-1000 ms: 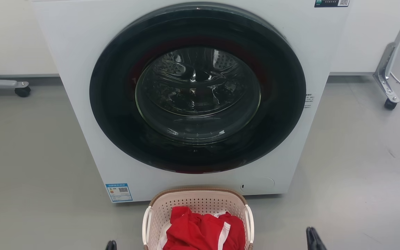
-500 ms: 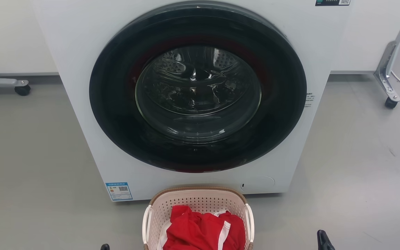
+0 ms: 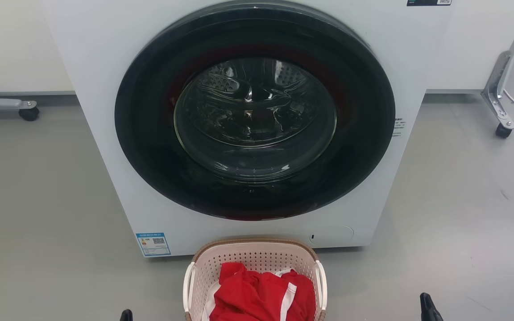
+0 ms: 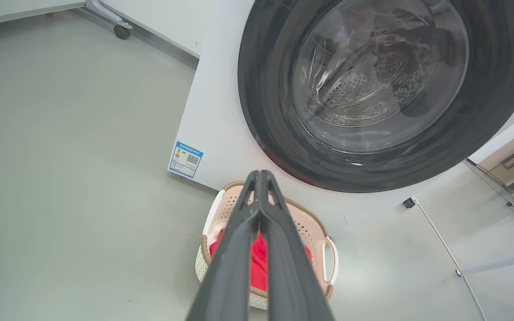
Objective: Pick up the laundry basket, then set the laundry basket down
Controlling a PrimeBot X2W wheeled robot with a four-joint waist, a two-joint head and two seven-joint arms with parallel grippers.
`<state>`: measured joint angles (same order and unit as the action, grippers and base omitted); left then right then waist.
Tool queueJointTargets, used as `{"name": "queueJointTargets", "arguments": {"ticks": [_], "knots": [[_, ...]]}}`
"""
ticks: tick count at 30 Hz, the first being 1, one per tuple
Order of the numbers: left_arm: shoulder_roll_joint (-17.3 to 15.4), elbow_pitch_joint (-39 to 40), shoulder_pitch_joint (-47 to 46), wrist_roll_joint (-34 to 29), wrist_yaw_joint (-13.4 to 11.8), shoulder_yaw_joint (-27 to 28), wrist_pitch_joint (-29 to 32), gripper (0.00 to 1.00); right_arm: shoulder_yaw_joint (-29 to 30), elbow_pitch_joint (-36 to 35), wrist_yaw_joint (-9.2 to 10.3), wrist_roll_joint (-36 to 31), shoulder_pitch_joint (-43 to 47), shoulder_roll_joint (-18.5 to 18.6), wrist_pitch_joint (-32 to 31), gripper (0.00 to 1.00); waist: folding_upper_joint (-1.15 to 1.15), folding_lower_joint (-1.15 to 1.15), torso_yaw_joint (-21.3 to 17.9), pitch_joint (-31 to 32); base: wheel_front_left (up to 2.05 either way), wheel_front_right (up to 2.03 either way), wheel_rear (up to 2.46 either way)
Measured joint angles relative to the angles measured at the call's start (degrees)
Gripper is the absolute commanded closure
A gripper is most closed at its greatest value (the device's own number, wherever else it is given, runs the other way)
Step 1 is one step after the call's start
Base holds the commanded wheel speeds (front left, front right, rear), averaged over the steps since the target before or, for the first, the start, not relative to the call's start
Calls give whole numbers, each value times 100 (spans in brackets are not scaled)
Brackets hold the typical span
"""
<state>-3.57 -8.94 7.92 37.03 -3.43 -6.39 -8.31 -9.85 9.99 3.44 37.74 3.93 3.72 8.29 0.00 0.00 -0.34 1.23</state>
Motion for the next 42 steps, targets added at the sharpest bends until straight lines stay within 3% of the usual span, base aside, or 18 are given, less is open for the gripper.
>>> {"name": "queueJointTargets", "arguments": {"ticks": [42], "knots": [[49,-465,-700,3179,604,667,879,100,1023,414,-598,3163,-492,-76,-879,100,0,0,20,-78,0,0,0]]}}
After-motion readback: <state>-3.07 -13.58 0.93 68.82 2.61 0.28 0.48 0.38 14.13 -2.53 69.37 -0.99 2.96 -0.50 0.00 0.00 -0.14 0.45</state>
